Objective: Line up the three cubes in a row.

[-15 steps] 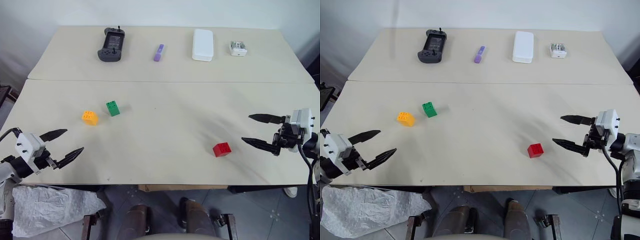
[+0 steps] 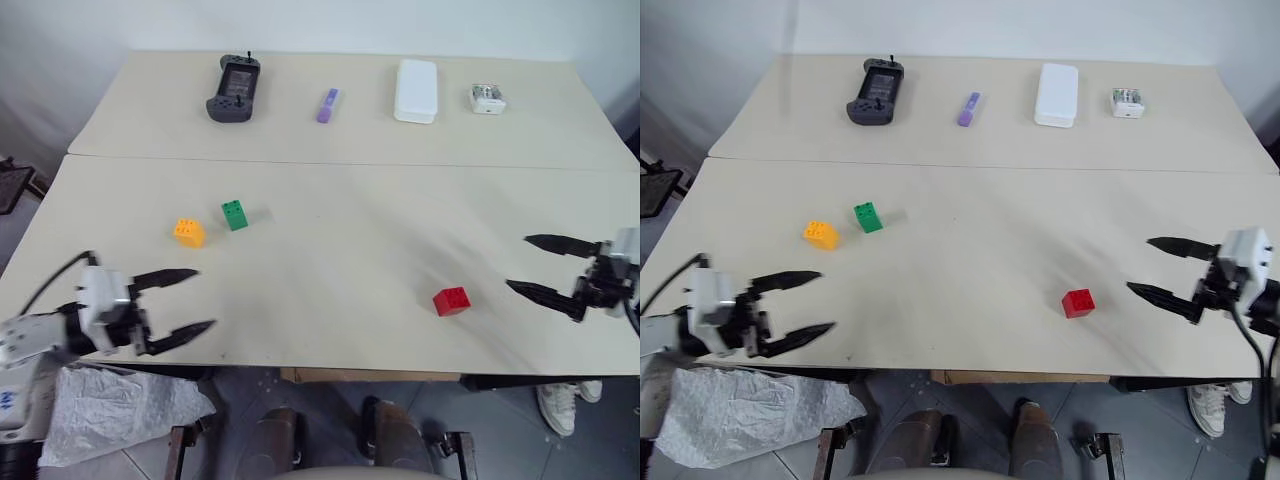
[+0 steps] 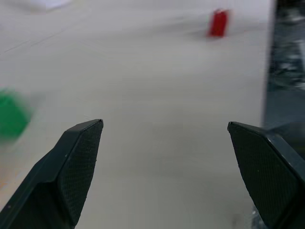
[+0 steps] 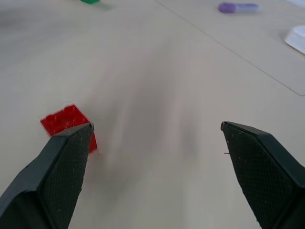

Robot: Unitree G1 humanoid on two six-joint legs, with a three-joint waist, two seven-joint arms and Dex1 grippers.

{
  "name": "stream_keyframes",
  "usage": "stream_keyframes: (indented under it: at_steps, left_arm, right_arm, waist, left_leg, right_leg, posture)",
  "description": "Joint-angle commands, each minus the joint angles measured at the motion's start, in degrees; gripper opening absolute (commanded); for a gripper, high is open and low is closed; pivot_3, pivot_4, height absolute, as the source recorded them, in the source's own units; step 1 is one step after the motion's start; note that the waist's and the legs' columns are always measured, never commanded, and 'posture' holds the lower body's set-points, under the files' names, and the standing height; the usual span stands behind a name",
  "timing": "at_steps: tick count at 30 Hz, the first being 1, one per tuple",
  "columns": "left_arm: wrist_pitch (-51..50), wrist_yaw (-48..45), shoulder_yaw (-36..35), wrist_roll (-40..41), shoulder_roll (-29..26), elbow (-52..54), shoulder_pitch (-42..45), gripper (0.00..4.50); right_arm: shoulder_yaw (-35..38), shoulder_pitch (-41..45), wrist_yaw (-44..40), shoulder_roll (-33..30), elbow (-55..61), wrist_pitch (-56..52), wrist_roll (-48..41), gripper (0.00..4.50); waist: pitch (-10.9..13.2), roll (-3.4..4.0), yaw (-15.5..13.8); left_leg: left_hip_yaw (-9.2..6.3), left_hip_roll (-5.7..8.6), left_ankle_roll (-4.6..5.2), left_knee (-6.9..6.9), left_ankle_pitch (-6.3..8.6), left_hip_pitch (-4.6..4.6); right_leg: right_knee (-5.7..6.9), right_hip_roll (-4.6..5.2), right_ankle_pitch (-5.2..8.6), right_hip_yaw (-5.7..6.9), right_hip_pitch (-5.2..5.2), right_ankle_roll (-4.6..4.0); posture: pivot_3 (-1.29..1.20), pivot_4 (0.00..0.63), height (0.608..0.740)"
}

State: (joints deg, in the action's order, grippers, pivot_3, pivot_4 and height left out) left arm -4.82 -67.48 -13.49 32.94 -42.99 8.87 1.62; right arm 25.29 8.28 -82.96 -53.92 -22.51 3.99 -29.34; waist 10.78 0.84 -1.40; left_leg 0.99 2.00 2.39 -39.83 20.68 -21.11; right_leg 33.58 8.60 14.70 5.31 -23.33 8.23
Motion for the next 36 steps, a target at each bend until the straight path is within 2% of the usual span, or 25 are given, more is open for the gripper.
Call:
stream_keyframes:
  at_steps: [1,5,9,13,18,25,28,36]
  left_arm:
    - [-0.80,-2.34,5.84,-0.51,1.99,-0.41,6.48,4.45]
    - [-0.62,-3.85,8.86,-1.56,3.87,-4.21,11.75,4.45]
    - [-0.08,-5.75,11.63,-2.62,5.65,-7.56,15.76,4.45]
    - [0.42,-7.16,13.55,-3.51,6.71,-7.77,15.79,4.45]
    - [0.46,-6.79,14.32,-3.88,7.44,-6.10,14.10,4.45]
    - [0.30,-6.10,13.29,-3.80,6.69,-3.87,11.23,4.45]
    - [0.32,-5.46,12.70,-3.80,6.45,-3.38,10.64,4.50]
    - [1.13,-4.33,11.80,-3.91,6.74,-4.16,10.39,4.50]
  right_arm:
    - [4.16,-4.53,-3.10,-3.40,-2.97,2.72,0.41,4.50]
    - [2.98,-6.61,-5.82,-5.40,-6.33,5.33,2.22,4.50]
    - [-3.26,-3.84,-5.66,-5.01,6.79,-4.73,-0.68,4.50]
    - [-12.04,2.37,-4.81,-5.12,11.09,-6.82,4.05,4.50]
    - [-21.61,14.25,-5.70,-2.03,4.59,-4.26,10.51,4.50]
    - [-30.62,22.44,-8.83,1.25,-3.87,-1.20,15.48,4.50]
    - [-31.80,24.03,-9.49,2.18,-6.99,2.25,16.16,3.91]
    - [-32.91,25.83,-9.54,3.69,-6.84,2.87,12.46,1.15]
  waist:
    - [0.00,0.00,-0.08]
    - [0.00,0.00,0.45]
    - [0.01,0.01,1.82]
    - [0.01,-0.01,1.59]
    - [0.02,-0.02,1.23]
    - [0.02,-0.01,1.41]
    - [0.02,-0.01,1.35]
    - [0.02,-0.01,1.46]
  left_leg:
    - [0.00,-0.01,0.00,-0.04,0.00,0.00]
    - [0.22,-0.01,0.03,-0.06,-0.01,0.06]
    - [0.44,-0.20,0.02,-0.08,-0.01,0.11]
    - [0.64,-0.35,-0.01,-0.20,-0.01,0.26]
    - [0.53,-0.23,0.01,-0.29,-0.01,0.06]
    - [0.32,-0.19,0.00,-0.22,0.00,-0.10]
    - [0.31,-0.20,0.00,-0.23,0.00,-0.10]
    - [0.31,-0.20,0.00,-0.25,0.00,-0.09]
  right_leg:
    - [0.05,-0.03,0.00,0.02,0.01,0.00]
    - [0.12,-0.04,-0.01,-0.05,-0.01,0.02]
    - [0.12,-0.12,-0.01,-0.09,-0.05,0.03]
    - [0.21,-0.12,-0.05,-0.09,-0.03,0.09]
    - [0.17,-0.05,-0.10,-0.09,-0.14,0.08]
    - [0.04,-0.06,-0.13,0.05,-0.17,0.02]
    - [0.04,-0.06,-0.13,0.09,-0.16,0.02]
    - [0.06,-0.06,-0.13,0.12,-0.14,0.02]
  posture:
    - [0.00,0.150,0.740]
    - [0.00,0.150,0.740]
    - [0.00,0.150,0.740]
    - [0.00,0.150,0.740]
    - [0.00,0.150,0.740]
    - [0.00,0.150,0.740]
    - [0.00,0.150,0.740]
    - [0.00,0.150,0.740]
